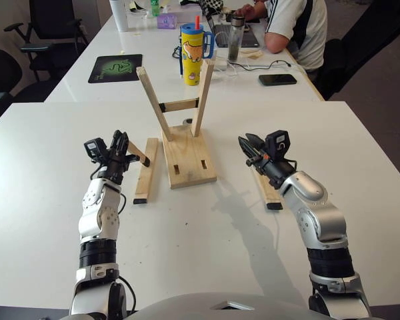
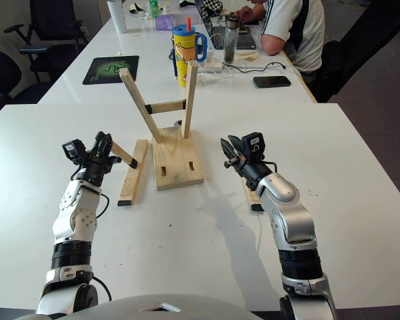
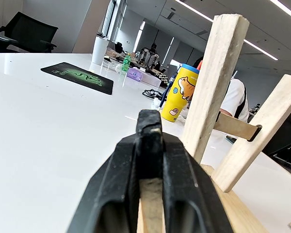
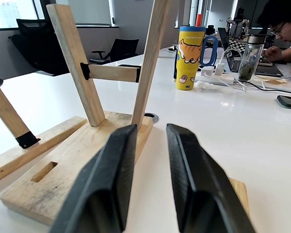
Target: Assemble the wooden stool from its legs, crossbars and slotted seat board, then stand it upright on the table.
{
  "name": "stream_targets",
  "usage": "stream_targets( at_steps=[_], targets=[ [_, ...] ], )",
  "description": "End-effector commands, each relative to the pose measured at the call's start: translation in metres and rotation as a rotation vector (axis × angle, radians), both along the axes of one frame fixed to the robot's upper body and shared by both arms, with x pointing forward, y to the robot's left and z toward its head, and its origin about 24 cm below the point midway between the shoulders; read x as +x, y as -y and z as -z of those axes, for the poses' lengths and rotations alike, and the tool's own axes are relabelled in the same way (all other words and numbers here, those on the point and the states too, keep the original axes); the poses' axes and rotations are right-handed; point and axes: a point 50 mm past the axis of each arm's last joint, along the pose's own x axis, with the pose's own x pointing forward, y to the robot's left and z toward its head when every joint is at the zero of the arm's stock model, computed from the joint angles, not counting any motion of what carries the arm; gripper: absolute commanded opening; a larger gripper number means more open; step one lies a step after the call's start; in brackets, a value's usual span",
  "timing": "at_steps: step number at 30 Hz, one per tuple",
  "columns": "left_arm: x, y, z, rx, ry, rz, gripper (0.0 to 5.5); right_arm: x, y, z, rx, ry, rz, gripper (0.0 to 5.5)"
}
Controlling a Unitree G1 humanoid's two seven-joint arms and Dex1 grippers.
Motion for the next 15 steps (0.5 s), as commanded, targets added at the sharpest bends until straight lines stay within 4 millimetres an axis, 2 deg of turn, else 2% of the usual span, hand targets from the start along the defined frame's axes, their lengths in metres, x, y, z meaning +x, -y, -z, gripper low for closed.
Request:
stream_targets(
  at_steps=[1,8,15],
  targets=[
    [0.004,0.0,0.009,0.033,-0.055,-0.018,0.4,0.0,0.001,0.002,-0.01,-0.009,0.012,1.14],
    [-0.001,0.007,0.022,0.161,-0.115,-0.013,0.4,0.0,0.003,0.003,-0.015,-0.012,0.018,1.14],
    [-0.02,0.025,0.038,0.317,-0.209,-0.013,0.4,0.0,0.004,0.005,-0.025,-0.019,0.03,1.14]
  ],
)
